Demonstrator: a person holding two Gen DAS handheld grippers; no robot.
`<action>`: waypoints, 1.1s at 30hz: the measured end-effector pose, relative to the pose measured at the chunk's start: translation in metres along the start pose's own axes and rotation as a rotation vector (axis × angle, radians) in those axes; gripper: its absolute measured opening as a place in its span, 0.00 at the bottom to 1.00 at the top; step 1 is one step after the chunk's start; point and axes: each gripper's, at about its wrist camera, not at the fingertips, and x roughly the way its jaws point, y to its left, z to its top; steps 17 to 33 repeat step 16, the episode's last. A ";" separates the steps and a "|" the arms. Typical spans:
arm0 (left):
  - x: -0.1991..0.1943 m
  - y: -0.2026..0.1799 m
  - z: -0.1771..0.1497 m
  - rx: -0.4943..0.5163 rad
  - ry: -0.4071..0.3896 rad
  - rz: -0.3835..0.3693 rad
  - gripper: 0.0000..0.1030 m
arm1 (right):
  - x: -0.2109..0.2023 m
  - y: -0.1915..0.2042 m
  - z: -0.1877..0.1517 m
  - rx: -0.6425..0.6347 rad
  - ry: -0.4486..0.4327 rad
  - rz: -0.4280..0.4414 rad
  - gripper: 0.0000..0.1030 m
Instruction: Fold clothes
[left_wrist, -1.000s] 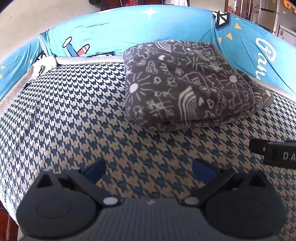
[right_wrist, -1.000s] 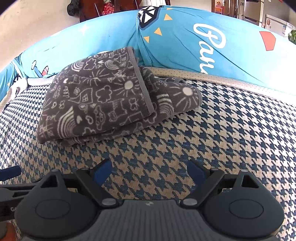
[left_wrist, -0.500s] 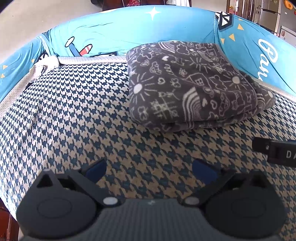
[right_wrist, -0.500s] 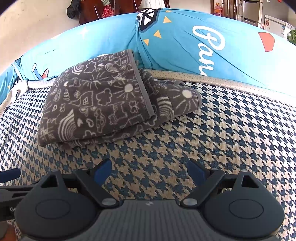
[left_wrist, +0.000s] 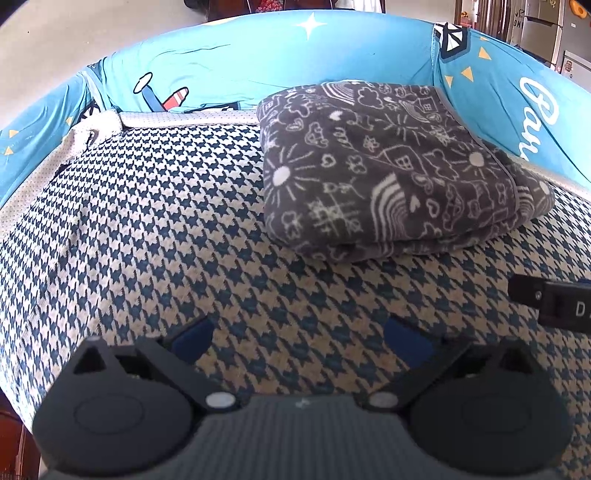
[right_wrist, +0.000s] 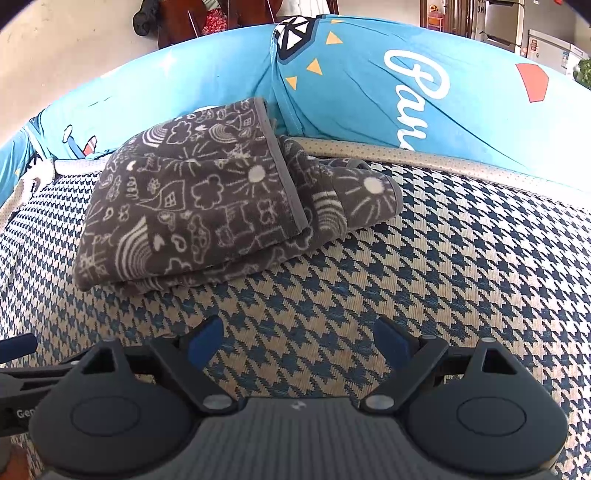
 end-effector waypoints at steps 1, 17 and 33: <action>0.000 0.000 0.000 0.000 0.001 0.001 1.00 | 0.000 0.000 0.000 0.000 0.000 0.000 0.86; -0.002 0.002 0.000 0.002 -0.016 0.017 1.00 | 0.000 0.000 0.000 -0.003 0.000 -0.001 0.86; -0.002 0.002 0.000 0.002 -0.016 0.017 1.00 | 0.000 0.000 0.000 -0.003 0.000 -0.001 0.86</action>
